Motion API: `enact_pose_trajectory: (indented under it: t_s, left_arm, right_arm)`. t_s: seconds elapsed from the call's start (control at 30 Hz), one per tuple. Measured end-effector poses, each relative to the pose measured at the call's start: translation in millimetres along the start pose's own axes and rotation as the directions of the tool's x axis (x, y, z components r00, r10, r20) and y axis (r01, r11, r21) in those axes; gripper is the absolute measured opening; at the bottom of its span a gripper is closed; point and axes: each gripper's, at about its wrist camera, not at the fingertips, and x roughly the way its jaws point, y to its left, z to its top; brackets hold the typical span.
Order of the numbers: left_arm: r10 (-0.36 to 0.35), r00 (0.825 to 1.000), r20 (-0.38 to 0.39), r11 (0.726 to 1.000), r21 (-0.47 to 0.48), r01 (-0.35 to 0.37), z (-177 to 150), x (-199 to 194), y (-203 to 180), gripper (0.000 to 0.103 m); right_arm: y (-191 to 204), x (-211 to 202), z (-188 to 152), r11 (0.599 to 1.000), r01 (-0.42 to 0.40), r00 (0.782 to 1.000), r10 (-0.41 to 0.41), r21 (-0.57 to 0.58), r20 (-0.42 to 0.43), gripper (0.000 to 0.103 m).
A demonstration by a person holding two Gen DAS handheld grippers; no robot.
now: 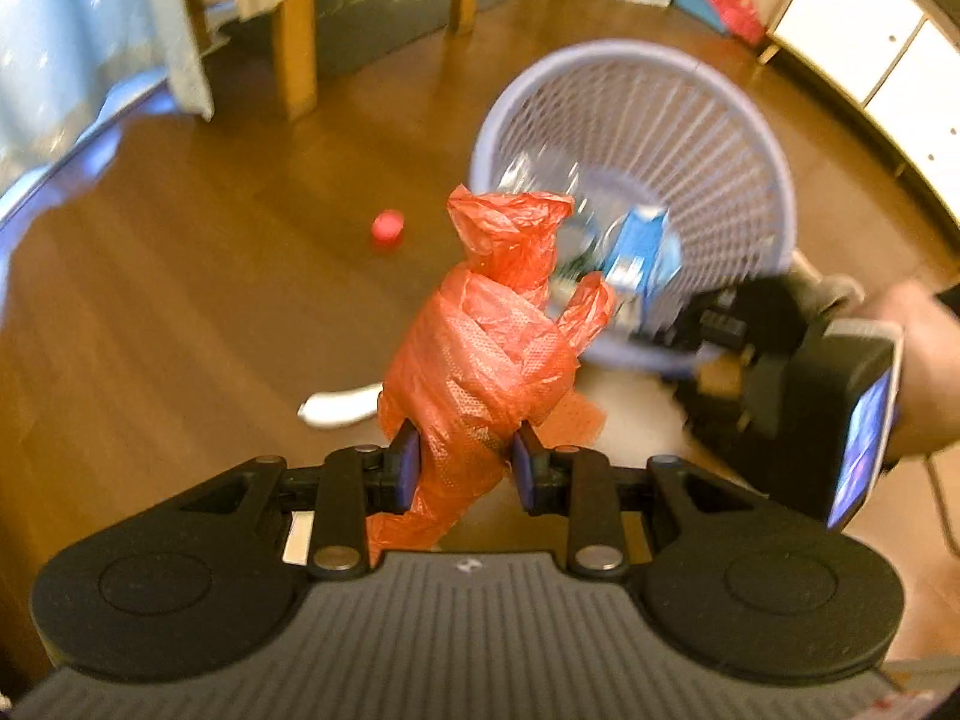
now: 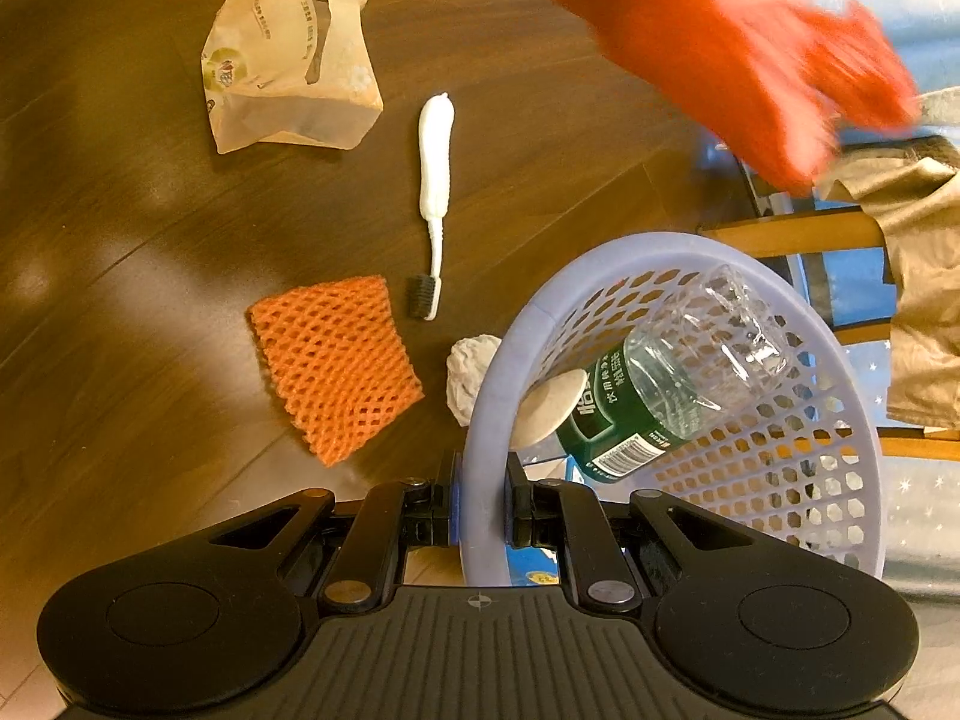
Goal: Collect trash
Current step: 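Lift the orange bag and carry it over the wastebasket with the left gripper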
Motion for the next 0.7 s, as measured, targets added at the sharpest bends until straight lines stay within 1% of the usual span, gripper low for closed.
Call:
enact_pose_trajectory:
  t_s: [0.23, 0.47, 0.7]
  left_arm:
    - [-0.043, 0.998, 0.043, 0.999, 0.027, 0.042, 38, 13, -20, 0.026]
    - [-0.079, 0.995, 0.064, 0.996, 0.055, 0.076, 61, 21, -37, 0.026]
    - [-0.128, 0.989, 0.073, 0.991, 0.052, 0.124, 79, 34, -52, 0.026]
  right_arm:
    - [0, 0, 0, 1.0, -0.001, 1.0, 0.001, 0.005, -0.002, 0.009]
    - [-2, 0, 0, 1.0, -0.001, 1.0, 0.001, 0.013, 0.0, 0.009]
    - [-2, 1, 0, 1.0, -0.001, 1.0, 0.001, 0.01, 0.003, 0.009]
